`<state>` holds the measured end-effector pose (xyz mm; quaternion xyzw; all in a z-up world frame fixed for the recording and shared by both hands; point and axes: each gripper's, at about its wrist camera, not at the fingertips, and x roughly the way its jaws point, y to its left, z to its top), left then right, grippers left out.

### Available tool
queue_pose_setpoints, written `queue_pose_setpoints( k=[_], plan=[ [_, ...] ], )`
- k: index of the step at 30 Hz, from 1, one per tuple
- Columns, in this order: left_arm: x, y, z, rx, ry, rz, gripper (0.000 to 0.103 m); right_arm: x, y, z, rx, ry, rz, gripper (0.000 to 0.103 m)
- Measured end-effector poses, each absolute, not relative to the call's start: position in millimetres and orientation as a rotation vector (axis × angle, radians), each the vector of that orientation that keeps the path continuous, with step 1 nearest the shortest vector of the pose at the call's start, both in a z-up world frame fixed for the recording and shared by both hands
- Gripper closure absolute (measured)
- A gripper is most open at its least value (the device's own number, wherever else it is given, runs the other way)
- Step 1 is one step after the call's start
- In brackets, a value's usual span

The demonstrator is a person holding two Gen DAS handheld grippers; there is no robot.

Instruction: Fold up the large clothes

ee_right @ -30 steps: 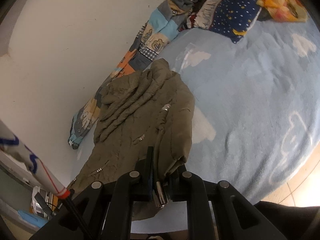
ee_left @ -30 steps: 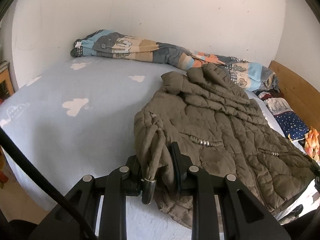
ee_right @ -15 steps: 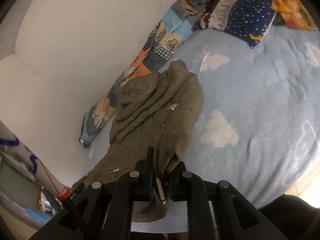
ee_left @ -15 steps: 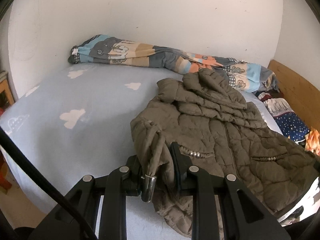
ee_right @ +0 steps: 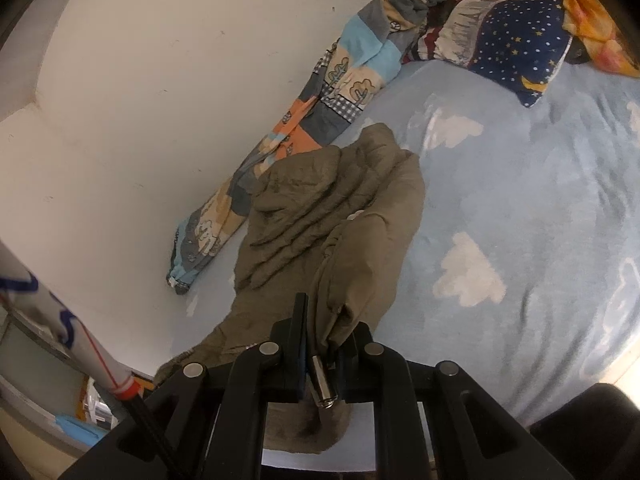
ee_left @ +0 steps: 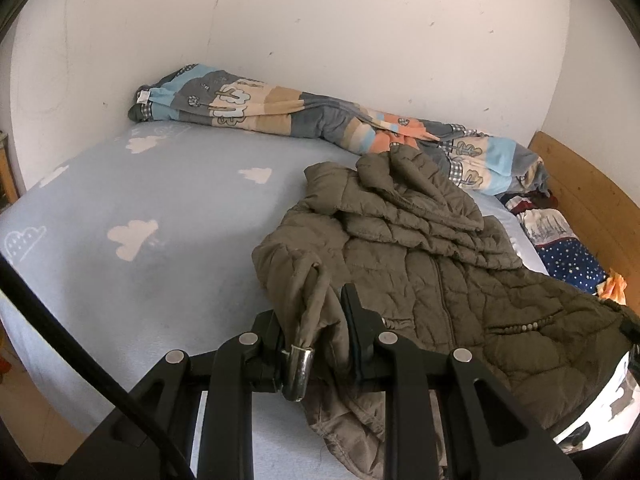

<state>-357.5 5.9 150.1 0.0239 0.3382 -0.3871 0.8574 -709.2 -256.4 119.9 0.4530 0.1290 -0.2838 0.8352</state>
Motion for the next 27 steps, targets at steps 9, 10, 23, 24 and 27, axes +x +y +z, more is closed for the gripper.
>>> queue_pose_setpoints(
  k=[9,10,23,24,27],
  plan=[
    [-358,5,152,0.027,0.716,-0.808,0.080,-704,-255,128,0.941,0.287,-0.596,0.091],
    [-357,5,152,0.026,0.717,-0.809,0.080,-705,-255,128,0.940,0.286,-0.595,0.091],
    [-360,-22,180,0.058,0.683,-0.830,0.080,-698,-269,141,0.928,0.264,-0.561,0.091],
    [-361,-24,181,0.061,0.682,-0.830,0.080,-698,-271,142,0.926,0.264,-0.557,0.091],
    [-361,-31,186,0.078,0.675,-0.830,0.080,-695,-276,147,0.919,0.259,-0.547,0.091]
  ],
)
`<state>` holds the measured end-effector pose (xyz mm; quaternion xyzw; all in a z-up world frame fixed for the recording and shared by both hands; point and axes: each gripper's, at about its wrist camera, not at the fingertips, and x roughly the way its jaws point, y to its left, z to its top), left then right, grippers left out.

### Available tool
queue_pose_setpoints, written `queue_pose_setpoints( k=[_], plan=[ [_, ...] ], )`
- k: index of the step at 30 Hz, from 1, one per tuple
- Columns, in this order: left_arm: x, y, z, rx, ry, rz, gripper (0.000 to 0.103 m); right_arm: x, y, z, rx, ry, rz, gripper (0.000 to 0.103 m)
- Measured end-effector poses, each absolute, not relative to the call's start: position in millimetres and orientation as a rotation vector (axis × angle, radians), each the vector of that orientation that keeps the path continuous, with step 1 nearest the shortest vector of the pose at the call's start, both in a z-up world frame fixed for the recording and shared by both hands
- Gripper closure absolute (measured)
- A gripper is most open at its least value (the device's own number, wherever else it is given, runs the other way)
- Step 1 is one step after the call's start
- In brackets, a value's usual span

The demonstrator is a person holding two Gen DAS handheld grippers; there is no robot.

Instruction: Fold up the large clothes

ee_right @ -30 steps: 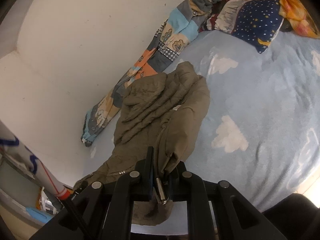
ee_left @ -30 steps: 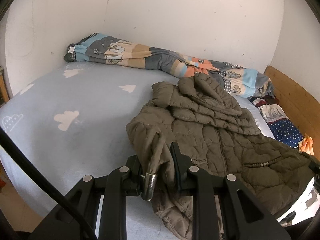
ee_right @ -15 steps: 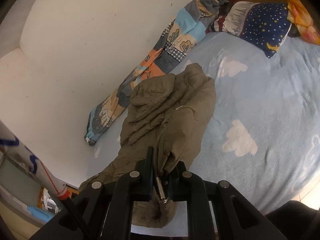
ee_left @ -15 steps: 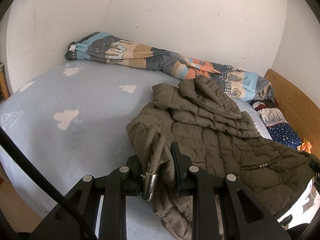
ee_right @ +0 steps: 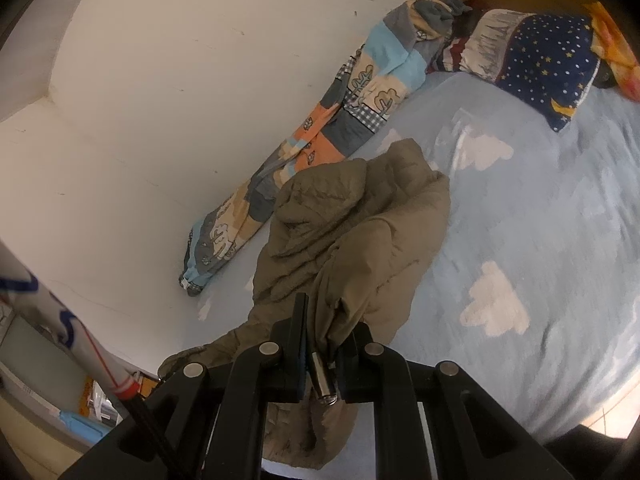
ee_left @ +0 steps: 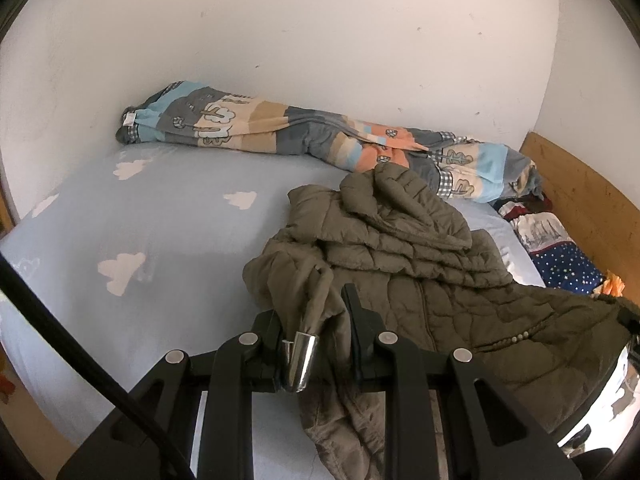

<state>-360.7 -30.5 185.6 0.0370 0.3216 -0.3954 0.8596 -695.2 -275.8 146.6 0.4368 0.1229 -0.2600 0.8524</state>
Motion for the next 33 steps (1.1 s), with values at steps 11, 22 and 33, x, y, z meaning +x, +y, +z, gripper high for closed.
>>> queue_pose_setpoints(
  k=[11,22,33],
  plan=[
    [-337,-58,212,0.090,0.632,-0.826,0.080,-688,-305,173,0.864,0.225,-0.554,0.091],
    [-288,-118,243,0.114,0.596,-0.820,0.080,-645,-357,211,0.749,0.240,-0.598,0.091],
    [-206,-182,248,0.105,0.624,-0.770,0.077,-597,-442,219,0.742,0.245,-0.671,0.091]
  ],
)
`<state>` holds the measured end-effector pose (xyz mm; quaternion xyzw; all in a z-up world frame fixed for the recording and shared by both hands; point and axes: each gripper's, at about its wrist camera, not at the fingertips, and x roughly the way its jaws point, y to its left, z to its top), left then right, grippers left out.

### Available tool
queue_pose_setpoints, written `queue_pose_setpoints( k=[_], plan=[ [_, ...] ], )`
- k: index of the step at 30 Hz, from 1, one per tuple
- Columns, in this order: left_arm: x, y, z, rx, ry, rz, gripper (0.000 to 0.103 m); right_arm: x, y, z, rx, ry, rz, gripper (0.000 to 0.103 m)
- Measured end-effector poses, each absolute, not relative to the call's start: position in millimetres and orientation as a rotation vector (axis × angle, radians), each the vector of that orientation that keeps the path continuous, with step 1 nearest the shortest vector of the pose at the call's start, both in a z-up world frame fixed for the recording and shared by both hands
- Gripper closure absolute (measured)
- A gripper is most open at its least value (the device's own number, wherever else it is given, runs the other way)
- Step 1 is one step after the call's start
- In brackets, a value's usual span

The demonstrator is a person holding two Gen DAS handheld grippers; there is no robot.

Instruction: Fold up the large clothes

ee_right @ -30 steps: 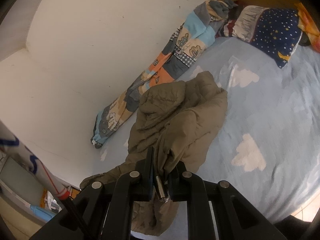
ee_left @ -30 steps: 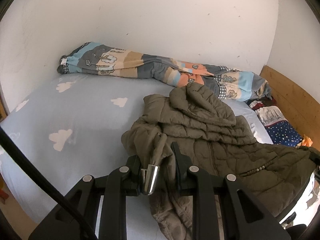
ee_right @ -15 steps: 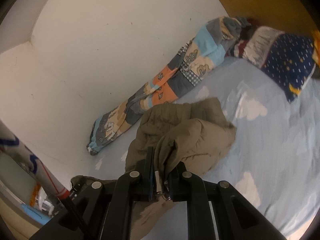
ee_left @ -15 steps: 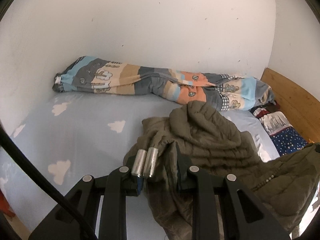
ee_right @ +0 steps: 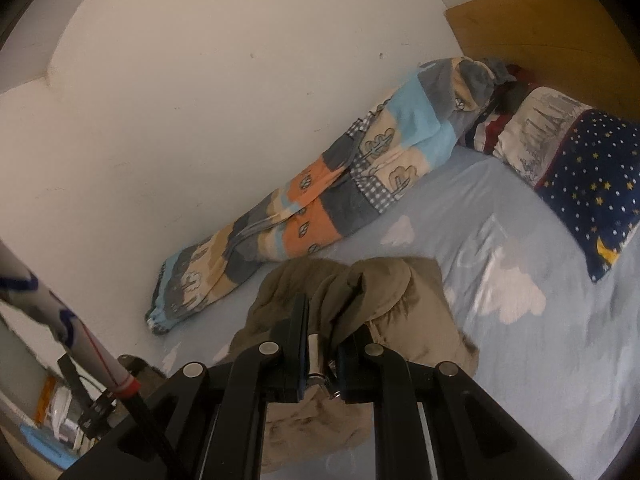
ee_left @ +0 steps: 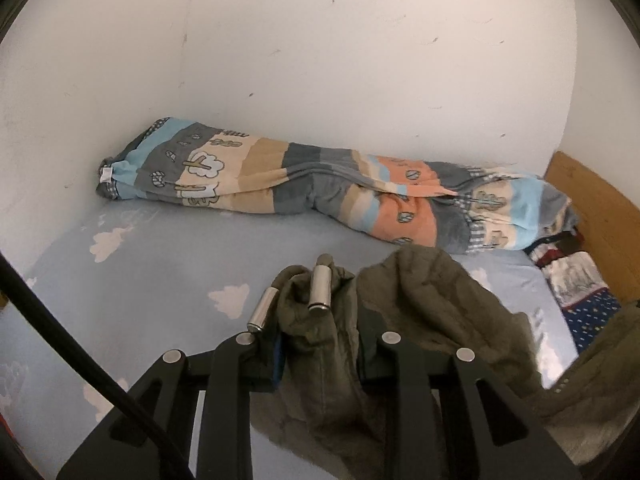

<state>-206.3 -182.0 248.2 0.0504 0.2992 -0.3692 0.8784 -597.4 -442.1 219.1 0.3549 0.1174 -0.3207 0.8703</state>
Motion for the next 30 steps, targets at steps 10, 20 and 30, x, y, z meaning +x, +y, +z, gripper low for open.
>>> queue_pose_setpoints(
  k=[10,20,30],
  plan=[
    [-124,-235,232,0.058,0.689,-0.732,0.064,-543,-540,184,0.772,0.314,-0.783,0.091],
    [-106,-241,230,0.108,0.629,-0.734,0.058,-490,-612,126,0.753,0.421,-0.872,0.091],
    [-153,-286,182,0.239,0.683,-0.889,0.058,-456,-637,95,0.708,0.515,-0.926,0.091]
  ],
)
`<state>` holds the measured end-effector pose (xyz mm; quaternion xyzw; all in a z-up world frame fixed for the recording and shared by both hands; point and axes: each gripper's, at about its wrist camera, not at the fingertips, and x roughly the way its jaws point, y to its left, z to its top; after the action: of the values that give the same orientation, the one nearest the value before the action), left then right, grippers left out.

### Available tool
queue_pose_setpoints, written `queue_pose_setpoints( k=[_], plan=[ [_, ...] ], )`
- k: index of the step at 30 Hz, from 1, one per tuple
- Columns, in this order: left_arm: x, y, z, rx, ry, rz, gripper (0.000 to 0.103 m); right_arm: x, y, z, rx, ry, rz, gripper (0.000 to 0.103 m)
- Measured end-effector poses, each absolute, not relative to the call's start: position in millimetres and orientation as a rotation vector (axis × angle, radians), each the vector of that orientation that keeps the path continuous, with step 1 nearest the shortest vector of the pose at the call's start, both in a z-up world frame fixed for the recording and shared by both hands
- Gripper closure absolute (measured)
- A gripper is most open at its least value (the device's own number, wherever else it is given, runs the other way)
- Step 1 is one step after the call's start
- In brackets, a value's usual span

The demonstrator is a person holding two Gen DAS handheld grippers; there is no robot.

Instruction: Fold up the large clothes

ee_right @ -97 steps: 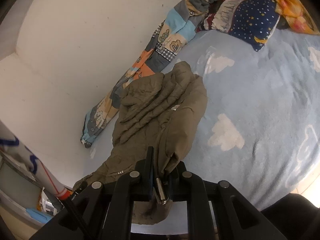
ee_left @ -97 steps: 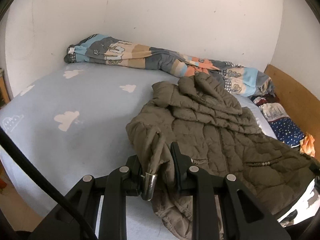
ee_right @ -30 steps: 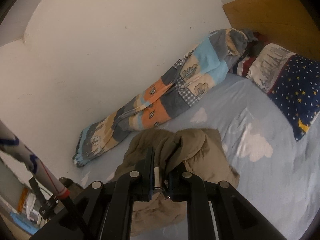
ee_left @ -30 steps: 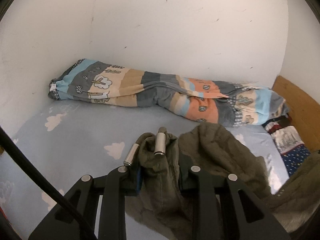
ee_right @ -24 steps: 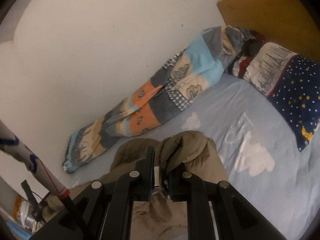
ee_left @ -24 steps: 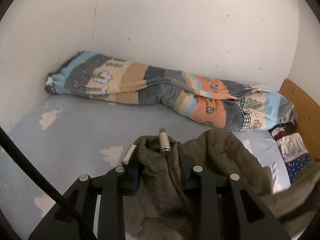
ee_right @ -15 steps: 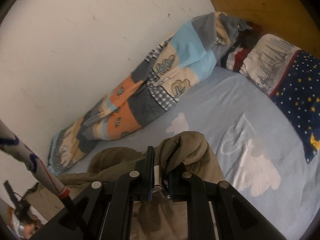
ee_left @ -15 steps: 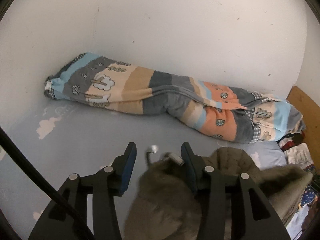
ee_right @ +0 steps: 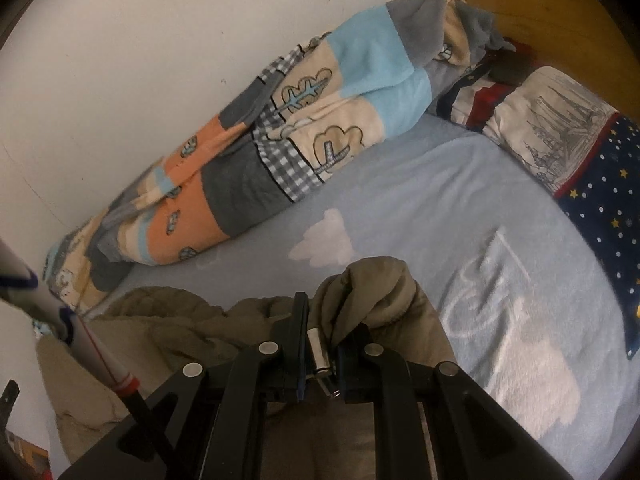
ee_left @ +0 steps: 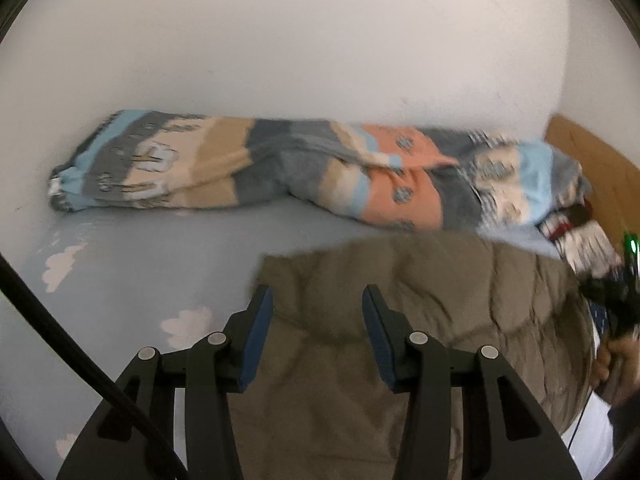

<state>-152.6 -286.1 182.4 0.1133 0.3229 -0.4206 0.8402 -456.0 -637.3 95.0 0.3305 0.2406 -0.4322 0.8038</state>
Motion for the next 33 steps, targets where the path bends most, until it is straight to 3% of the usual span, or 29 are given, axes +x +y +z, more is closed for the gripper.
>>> queue_pose_setpoints(
  k=[5,10,12,14,20,22,23,24,29,33],
  plan=[
    [-172,-335,141,0.343,0.766,-0.927,0.058,-458,-645,83,0.754,0.521,-0.910,0.090],
    [-160,-367,106,0.413,0.832,-0.856,0.058,-481,-644,88,0.850,0.440,-0.799,0.074],
    [-155,-376,98,0.426,0.848,-0.834,0.056,-493,-638,96,0.849,0.414,-0.763,0.044],
    [-149,-382,93,0.439,0.859,-0.818,0.055,-507,-628,107,0.819,0.389,-0.749,0.028],
    [-140,-391,87,0.450,0.865,-0.777,0.050,-504,-591,122,0.645,0.476,-0.724,0.031],
    [-140,-393,86,0.456,0.864,-0.768,0.049,-487,-582,117,0.575,0.550,-0.726,0.048],
    [-140,-393,85,0.459,0.865,-0.765,0.048,-479,-581,112,0.558,0.583,-0.713,0.064],
    [-140,-394,84,0.461,0.867,-0.763,0.047,-465,-580,102,0.537,0.638,-0.712,0.067],
    [-126,-397,81,0.441,0.922,-0.747,0.039,-429,-601,54,0.541,0.799,-0.769,0.068],
    [-125,-388,93,0.407,0.946,-0.748,0.039,-433,-616,52,0.621,0.786,-0.814,0.068]
  ],
)
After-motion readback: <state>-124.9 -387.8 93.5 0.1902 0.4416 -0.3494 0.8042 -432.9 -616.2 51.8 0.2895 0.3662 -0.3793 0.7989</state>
